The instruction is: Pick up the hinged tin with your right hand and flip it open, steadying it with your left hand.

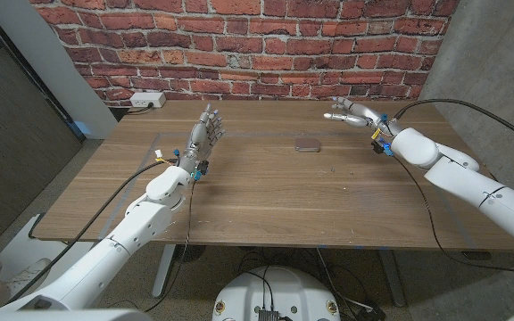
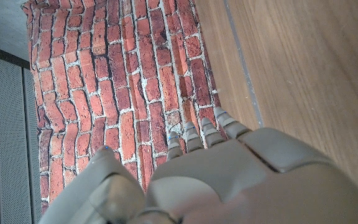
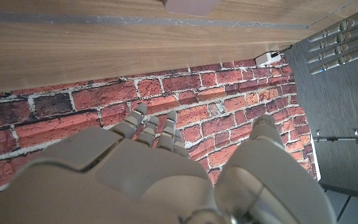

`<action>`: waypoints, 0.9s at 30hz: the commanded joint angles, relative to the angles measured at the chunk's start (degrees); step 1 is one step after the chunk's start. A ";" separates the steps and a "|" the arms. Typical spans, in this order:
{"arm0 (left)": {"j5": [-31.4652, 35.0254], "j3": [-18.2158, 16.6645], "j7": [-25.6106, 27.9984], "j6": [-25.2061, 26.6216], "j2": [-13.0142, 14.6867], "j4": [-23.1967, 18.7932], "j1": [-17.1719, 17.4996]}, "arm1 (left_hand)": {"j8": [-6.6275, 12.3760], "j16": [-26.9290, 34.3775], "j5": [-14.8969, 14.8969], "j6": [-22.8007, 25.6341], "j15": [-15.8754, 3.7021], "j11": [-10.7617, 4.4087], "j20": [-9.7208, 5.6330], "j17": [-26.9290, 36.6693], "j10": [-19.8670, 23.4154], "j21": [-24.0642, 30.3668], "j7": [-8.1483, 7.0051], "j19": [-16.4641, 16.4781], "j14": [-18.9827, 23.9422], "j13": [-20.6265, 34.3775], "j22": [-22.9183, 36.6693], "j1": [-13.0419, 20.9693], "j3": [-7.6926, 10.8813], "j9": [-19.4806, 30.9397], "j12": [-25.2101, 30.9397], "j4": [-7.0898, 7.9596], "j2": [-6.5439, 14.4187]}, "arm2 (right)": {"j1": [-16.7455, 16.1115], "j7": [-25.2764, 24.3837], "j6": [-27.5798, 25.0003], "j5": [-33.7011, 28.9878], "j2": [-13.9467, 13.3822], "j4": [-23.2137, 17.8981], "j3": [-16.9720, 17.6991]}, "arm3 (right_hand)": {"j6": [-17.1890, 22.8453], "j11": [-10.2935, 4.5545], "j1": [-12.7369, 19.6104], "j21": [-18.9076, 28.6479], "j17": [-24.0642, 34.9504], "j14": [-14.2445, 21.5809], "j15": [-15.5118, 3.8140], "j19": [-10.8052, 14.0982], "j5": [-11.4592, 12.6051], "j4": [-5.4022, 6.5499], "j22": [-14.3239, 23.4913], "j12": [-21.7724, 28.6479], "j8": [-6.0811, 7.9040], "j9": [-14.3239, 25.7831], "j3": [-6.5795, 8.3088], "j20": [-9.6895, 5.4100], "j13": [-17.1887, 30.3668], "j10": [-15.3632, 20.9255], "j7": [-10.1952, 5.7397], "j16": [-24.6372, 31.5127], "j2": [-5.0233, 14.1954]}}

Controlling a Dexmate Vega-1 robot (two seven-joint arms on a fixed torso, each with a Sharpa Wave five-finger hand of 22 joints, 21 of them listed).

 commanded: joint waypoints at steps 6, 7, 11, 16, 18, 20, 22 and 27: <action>1.61 0.23 0.74 -2.16 -0.25 1.58 0.13 | -0.31 -0.06 -0.19 -1.09 -2.41 -0.49 -0.03 0.22 2.15 -0.25 0.06 -0.24 0.02 0.21 0.15 0.62 -0.27 0.07 0.41 -0.50 0.18 | 2.28 -0.71 -8.82 -13.44 -0.98 -6.40 -3.36 | 1.01 0.10 0.04 -0.46 0.21 1.93 1.38 2.07 0.19 0.43 0.16 1.89 0.96 0.46 -0.62 2.25 0.82 4.03 -0.84 0.48 -0.26; 2.13 0.11 1.48 -2.65 -0.34 1.25 0.44 | 0.38 0.13 -0.24 0.69 -2.73 -0.63 -0.03 0.22 2.98 -0.22 0.01 -0.07 0.76 0.20 0.14 0.72 -0.32 0.07 0.58 -0.52 0.25 | 2.62 -0.03 -8.98 -13.75 -1.00 -6.51 -3.63 | 1.77 -0.03 0.05 -0.52 0.23 2.77 1.33 2.59 0.22 0.47 0.17 2.26 1.25 0.49 -0.71 2.77 1.02 4.70 -0.95 0.66 -0.28; 2.70 -0.01 1.50 -3.56 -0.25 1.06 0.73 | 0.73 0.19 -0.26 1.84 -2.90 -0.53 -0.15 0.21 4.15 -0.18 0.16 0.19 1.21 0.20 0.13 0.91 -0.32 0.06 0.88 -0.61 0.32 | 4.10 2.08 -9.57 -16.07 -1.05 -6.82 -4.92 | 1.78 0.23 0.04 -0.66 0.22 2.68 1.60 2.92 0.23 0.50 0.17 1.86 1.20 0.47 -0.85 3.22 1.07 3.66 -1.28 0.45 -0.38; 3.41 0.18 1.84 -3.84 -0.25 1.23 0.96 | 0.57 0.03 -0.26 1.70 -2.72 -0.21 -0.15 0.20 3.63 -0.24 0.28 0.13 1.01 0.20 0.13 1.06 -0.31 0.05 0.56 -0.67 0.38 | 6.29 3.92 -8.44 -19.56 -0.88 -5.87 -6.82 | 1.43 0.56 -0.11 -1.06 0.23 1.93 2.12 2.58 0.23 0.58 0.18 1.68 1.02 0.47 -1.06 3.36 1.09 3.19 -0.64 0.05 -0.57; 5.14 0.09 4.05 -4.48 -0.46 0.55 1.61 | 0.95 0.14 -0.28 2.93 -2.79 -0.13 -0.18 0.21 4.45 -0.21 0.54 0.29 1.50 0.21 0.12 1.18 -0.33 0.06 0.75 -0.70 0.45 | 5.91 1.40 -8.03 -21.27 -0.32 -5.54 -6.83 | 2.46 0.32 0.25 -1.02 0.21 2.83 1.21 3.67 0.28 0.49 0.18 2.31 1.38 0.46 -1.02 3.66 1.13 4.74 -0.58 0.27 -0.44; 5.96 -0.09 5.17 -3.99 0.02 -0.48 2.10 | 1.07 0.24 -0.28 3.59 -3.06 -0.63 -0.20 0.20 5.31 -0.12 0.60 0.65 2.02 0.21 0.12 1.32 -0.32 0.05 0.95 -0.75 0.54 | 6.60 2.62 -8.31 -22.17 -0.08 -5.37 -7.39 | 3.19 -0.01 0.80 -0.96 0.18 3.78 0.87 4.63 0.29 0.31 0.16 2.75 1.60 0.45 -0.87 4.12 1.15 5.85 -0.53 0.47 -0.30; 6.02 -0.28 5.22 -3.35 0.67 -1.19 2.42 | 1.10 0.29 -0.28 3.78 -3.23 -0.46 -0.25 0.20 5.28 -0.10 0.53 0.74 2.22 0.21 0.12 1.37 -0.31 0.05 0.90 -0.76 0.58 | 7.43 3.81 -8.24 -22.97 0.32 -4.88 -8.05 | 3.26 0.20 0.98 -1.01 0.18 3.96 1.16 4.77 0.28 0.24 0.16 2.85 1.60 0.45 -0.83 4.30 1.16 6.10 -0.49 0.48 -0.26; 5.08 -0.61 5.41 -1.70 1.15 -2.09 2.99 | 1.08 0.23 -0.27 3.92 -3.22 -0.28 -0.21 0.19 5.33 -0.11 0.50 0.77 2.21 0.21 0.12 1.46 -0.30 0.04 0.85 -0.79 0.63 | 9.99 7.86 -7.33 -23.10 1.92 -2.09 -9.88 | 1.20 1.69 1.88 -1.78 0.18 2.79 2.14 4.32 0.21 0.02 0.16 2.34 0.73 0.46 -0.63 5.23 1.18 4.87 -0.04 -0.18 -0.05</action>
